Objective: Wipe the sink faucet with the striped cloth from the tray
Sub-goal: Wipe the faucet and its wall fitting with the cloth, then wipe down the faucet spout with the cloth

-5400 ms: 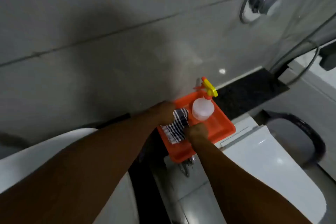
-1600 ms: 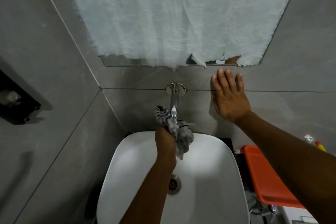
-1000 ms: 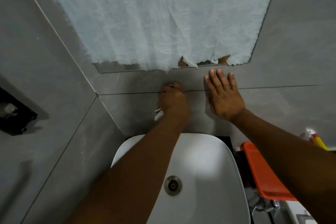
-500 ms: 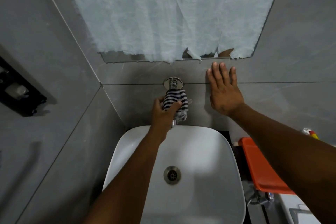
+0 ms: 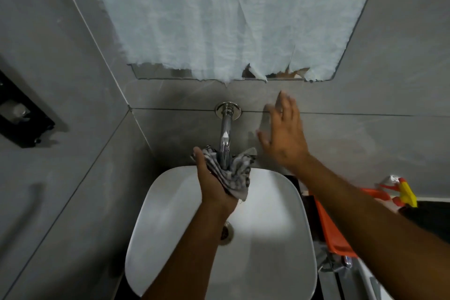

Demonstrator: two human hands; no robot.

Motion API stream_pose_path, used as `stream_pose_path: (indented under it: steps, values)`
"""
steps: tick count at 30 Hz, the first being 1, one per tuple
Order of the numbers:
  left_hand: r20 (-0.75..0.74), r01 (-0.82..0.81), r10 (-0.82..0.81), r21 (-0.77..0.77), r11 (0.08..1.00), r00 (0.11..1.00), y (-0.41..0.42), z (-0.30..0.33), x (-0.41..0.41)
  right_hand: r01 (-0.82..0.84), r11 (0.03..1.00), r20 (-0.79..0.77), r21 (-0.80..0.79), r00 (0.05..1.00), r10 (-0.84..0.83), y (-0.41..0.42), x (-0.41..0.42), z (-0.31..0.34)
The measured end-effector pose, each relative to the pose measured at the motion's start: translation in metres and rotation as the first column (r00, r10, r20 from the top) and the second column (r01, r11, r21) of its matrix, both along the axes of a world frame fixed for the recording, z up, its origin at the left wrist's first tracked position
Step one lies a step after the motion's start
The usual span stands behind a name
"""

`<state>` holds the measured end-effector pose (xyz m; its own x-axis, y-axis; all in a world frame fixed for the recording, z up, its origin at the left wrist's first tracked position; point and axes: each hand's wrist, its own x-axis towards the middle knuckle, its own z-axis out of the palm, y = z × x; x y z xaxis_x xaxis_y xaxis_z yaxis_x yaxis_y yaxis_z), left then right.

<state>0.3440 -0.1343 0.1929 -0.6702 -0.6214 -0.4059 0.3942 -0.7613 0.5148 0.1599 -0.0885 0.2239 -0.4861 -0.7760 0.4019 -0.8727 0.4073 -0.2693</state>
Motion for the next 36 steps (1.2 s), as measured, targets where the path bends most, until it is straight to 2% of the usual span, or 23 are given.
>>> stream_pose_path:
  steps: [1,2,3,4,5,6,8,12,15,19,21,24,26,28,31,33,36]
  values:
    - [0.008,0.031,-0.031,-0.010,0.999,0.999,-0.003,0.006,0.003,0.022,0.999,0.288,-0.035,0.958,-0.011,0.000,0.019,0.001]
    - [0.040,0.070,-0.069,-0.021,0.997,0.997,-0.005,0.009,0.005,0.049,0.998,0.601,-0.028,0.799,-0.022,0.001,0.040,0.001]
    - [0.093,0.099,-0.096,-0.035,0.994,0.991,-0.007,0.012,0.008,0.064,0.998,0.841,0.029,0.538,-0.059,0.002,0.060,0.002]
    - [0.134,0.101,-0.096,-0.031,0.994,0.986,-0.009,0.012,0.010,0.052,0.992,0.955,0.111,0.272,-0.121,0.003,0.076,0.000]
    - [0.158,0.085,-0.080,-0.021,0.996,0.984,-0.010,0.011,0.011,0.027,0.989,0.985,0.145,0.085,-0.147,0.005,0.087,-0.004]
    - [0.173,0.063,-0.060,-0.010,0.998,0.983,-0.012,0.010,0.015,0.030,0.992,0.992,0.126,-0.019,-0.126,0.006,0.094,-0.009]
    - [0.201,0.034,-0.028,-0.027,0.999,0.979,-0.017,0.010,0.023,0.102,0.994,0.993,0.042,-0.116,-0.030,0.010,0.098,-0.014]
    - [0.327,0.116,-0.052,-0.181,0.977,0.943,-0.034,0.018,0.045,0.155,0.984,0.972,-0.086,-0.204,0.117,0.013,0.092,-0.013]
    - [0.474,0.141,-0.009,-0.245,0.959,0.881,-0.040,0.013,0.050,0.133,0.990,0.970,-0.044,-0.232,0.074,0.016,0.088,-0.016]
    - [0.439,0.087,-0.002,-0.173,0.981,0.898,-0.021,-0.013,0.053,0.135,0.989,0.984,0.062,-0.177,-0.037,0.032,0.088,-0.030]
    - [0.457,0.120,-0.032,-0.167,0.979,0.889,0.001,-0.029,0.044,0.140,0.986,0.982,0.087,-0.178,-0.061,0.049,0.084,-0.042]
    - [0.543,0.247,-0.098,-0.208,0.946,0.834,0.041,-0.047,0.013,0.255,0.963,0.980,0.084,-0.195,-0.034,0.089,0.068,-0.060]
    - [0.583,0.355,-0.145,-0.264,0.897,0.799,0.062,-0.052,-0.020,0.394,0.918,0.978,0.047,-0.207,0.039,0.125,0.049,-0.071]
    - [0.623,0.481,-0.187,-0.346,0.806,0.760,0.075,-0.051,-0.063,0.528,0.848,0.970,0.030,-0.220,0.102,0.166,0.026,-0.083]
    - [0.724,0.704,-0.247,-0.433,0.563,0.644,0.102,-0.052,-0.137,0.651,0.755,0.951,0.075,-0.274,0.142,0.227,-0.009,-0.101]
    - [0.796,0.820,-0.271,-0.427,0.380,0.540,0.124,-0.064,-0.185,0.704,0.699,0.928,0.124,-0.332,0.169,0.262,-0.030,-0.120]
    - [0.931,0.942,-0.149,-0.324,0.087,0.334,0.146,-0.100,-0.242,0.751,0.631,0.863,0.197,-0.438,0.252,0.290,-0.054,-0.154]
